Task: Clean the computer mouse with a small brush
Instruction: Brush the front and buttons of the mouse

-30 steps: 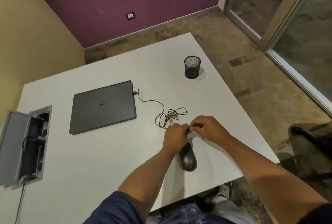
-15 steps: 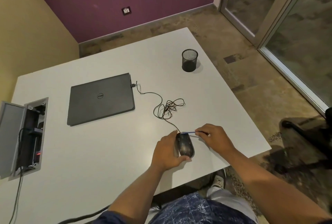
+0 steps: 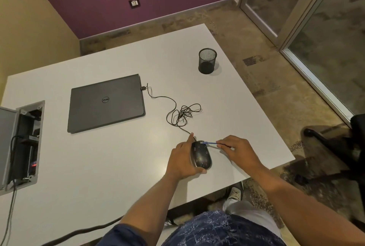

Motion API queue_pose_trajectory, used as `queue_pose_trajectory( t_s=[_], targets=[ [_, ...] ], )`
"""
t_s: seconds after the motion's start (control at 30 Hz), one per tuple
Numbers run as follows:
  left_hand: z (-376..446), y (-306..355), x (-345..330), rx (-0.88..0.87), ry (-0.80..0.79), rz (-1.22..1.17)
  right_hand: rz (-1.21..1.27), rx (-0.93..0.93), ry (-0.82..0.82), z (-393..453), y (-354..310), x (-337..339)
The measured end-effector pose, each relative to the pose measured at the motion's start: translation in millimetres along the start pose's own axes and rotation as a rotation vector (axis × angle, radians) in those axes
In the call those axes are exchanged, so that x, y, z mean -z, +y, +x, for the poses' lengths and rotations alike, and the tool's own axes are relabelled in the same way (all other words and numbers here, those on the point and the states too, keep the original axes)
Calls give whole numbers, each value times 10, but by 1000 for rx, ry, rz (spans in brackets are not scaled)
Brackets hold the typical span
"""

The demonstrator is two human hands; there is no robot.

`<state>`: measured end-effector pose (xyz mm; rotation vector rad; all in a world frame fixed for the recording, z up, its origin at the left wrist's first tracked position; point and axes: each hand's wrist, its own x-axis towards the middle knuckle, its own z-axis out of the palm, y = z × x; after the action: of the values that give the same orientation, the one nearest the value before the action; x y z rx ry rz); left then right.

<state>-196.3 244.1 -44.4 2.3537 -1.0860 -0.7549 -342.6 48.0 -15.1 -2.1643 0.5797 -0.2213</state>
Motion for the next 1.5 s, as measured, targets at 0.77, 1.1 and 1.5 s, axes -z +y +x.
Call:
queue_pose_trajectory(
  t_s=[0.77,1.1,1.5],
  targets=[
    [12,127,-16,5,-17,65,260,-352,69,32,-60,-61],
    [13,137,-26,55,-27,25,545,-659,139,40,-86,-65],
    [-33,147,-17,68,4,-48,376,-599,113,103,-257,-113]
  ],
)
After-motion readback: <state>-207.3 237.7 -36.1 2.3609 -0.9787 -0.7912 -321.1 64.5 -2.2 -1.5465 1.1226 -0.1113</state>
